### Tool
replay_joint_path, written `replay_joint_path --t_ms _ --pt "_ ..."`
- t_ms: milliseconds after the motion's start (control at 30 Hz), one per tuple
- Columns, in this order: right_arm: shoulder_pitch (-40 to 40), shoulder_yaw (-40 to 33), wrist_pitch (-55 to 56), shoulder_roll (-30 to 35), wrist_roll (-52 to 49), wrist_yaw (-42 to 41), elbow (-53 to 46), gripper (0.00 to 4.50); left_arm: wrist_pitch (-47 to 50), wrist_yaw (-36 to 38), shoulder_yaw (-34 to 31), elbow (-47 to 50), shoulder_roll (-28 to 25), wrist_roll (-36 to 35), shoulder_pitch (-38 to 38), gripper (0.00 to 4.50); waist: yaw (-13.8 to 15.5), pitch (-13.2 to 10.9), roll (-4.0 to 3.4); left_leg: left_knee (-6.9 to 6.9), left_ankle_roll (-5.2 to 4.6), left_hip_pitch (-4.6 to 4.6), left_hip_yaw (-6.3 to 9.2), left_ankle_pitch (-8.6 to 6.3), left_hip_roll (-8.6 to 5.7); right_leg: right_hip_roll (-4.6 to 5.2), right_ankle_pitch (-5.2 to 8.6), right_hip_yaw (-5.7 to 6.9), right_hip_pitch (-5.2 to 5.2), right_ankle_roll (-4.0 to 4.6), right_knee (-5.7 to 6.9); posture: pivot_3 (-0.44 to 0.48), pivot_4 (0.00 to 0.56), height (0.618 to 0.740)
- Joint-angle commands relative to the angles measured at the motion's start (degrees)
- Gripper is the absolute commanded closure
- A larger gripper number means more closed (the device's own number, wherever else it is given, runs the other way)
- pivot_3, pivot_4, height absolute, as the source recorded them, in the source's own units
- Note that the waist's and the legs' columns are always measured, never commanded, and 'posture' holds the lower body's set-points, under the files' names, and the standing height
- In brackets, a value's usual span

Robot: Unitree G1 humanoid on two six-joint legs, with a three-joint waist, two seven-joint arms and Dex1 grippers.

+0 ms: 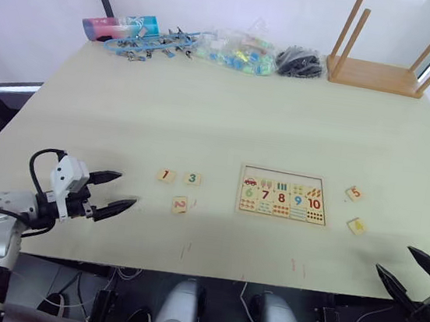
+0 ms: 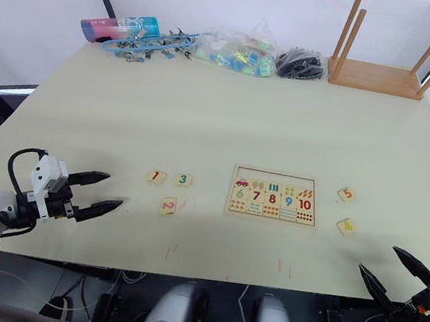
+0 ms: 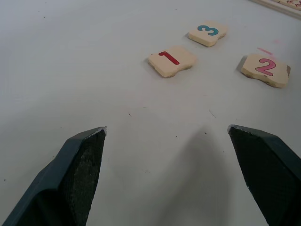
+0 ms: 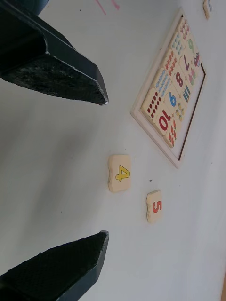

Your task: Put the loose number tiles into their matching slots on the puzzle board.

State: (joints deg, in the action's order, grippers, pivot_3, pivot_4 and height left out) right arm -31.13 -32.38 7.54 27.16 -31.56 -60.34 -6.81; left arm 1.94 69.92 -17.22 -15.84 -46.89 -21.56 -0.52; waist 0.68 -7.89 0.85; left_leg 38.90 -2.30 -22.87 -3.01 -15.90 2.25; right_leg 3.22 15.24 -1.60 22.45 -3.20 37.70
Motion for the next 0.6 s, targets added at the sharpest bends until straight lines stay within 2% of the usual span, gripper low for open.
replay_joint_path --t_ms 33,500,600 --pt "-0.4 -1.0 1.1 0.5 -1.2 -0.2 -1.1 0.00 -1.8 0.7 -1.4 -0.1 -0.2 -1.1 0.2 0.09 0.0 0.0 0.00 0.00 0.00 0.00 0.00 0.00 0.00 0.00 0.00 0.00 0.00 0.00 0.00 0.000 0.150 0.737" --pt "-0.9 -1.7 2.5 0.2 -1.2 0.3 -0.4 0.00 -5.6 2.6 -0.1 -6.4 0.4 -0.7 -3.4 0.09 0.0 0.0 0.00 -0.02 0.00 0.00 0.00 0.00 -0.01 0.05 0.00 0.01 0.01 0.01 0.00 0.000 0.150 0.737" --pt "-1.4 -1.7 2.8 0.2 -2.0 -0.3 -1.0 0.00 -7.1 5.9 1.9 -7.8 0.2 -0.2 -5.8 0.09 0.1 0.0 0.00 -0.02 0.00 0.00 0.00 0.00 -0.02 0.05 0.00 0.02 0.02 0.01 0.00 0.000 0.150 0.737"
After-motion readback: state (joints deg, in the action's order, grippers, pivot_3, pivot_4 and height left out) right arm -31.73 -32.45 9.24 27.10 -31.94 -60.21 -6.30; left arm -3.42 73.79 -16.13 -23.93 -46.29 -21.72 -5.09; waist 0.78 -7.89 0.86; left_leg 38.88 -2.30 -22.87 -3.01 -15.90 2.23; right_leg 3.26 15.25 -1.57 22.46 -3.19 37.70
